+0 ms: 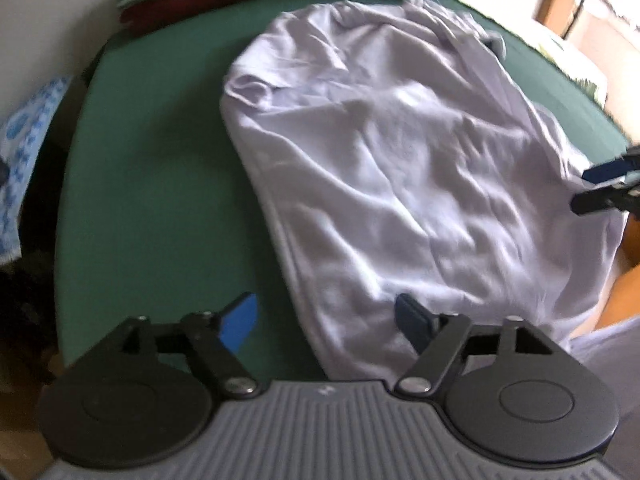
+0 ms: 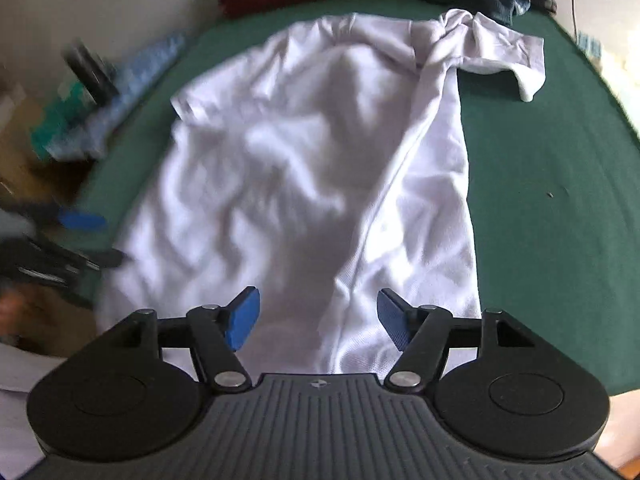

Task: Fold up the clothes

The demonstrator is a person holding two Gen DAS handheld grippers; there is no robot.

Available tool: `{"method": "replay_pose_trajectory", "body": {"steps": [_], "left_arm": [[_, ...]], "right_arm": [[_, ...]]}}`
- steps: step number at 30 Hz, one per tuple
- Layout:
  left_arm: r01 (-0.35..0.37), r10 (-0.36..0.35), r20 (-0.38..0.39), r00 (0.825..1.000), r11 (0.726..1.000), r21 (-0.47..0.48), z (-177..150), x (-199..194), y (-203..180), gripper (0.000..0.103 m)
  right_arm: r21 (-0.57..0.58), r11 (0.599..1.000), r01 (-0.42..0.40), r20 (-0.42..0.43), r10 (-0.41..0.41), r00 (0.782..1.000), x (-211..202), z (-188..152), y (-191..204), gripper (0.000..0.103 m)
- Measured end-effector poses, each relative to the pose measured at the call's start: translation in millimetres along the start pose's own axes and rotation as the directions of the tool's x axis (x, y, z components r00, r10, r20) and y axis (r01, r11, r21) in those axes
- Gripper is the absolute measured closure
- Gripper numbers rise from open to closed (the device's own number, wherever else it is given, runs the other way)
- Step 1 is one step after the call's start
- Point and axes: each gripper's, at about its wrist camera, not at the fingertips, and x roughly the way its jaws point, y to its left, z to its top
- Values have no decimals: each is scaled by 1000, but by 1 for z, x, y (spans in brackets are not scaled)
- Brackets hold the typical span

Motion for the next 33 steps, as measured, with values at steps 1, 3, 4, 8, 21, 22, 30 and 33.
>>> {"method": "replay_pose_trajectory", "body": {"steps": [1,3,4,8,21,22,30,33], "left_arm": [[-3,3,-5,1000,1000,9,-4,1,-2,39],[-4,4,-3,1000,1000,13,-9,1,-4,40],[0,0,-6,1000,1000,10,-10,0,-3,39],[-8,8,-12,1000,1000,7,-12,0,3,30],[-11,2,101,995,996,89,35,-21,1,34],[-7,-5,120,993,995,96,42,-22,-4,34],[-86,75,128,989,993,83,76,20,-48,29],[-113,109,107,988,993,29,82,29,-51,29]], "right_arm": [[-14,999,34,-14,-35,999,5,-3,0,55],[41,999,24,-21,-23,1000,-2,-7,-20,94],[81,997,7,-17,-6,1000,-8,-8,-32,98],[260,965,32,75,-53,996,-58,-13,-97,100],[432,860,273,20,-311,950,-70,-19,-163,53],[410,877,249,35,-288,957,-60,-13,-156,53],[467,868,172,141,-265,954,1,70,-177,52],[432,857,282,112,-361,926,26,110,-191,50]]}}
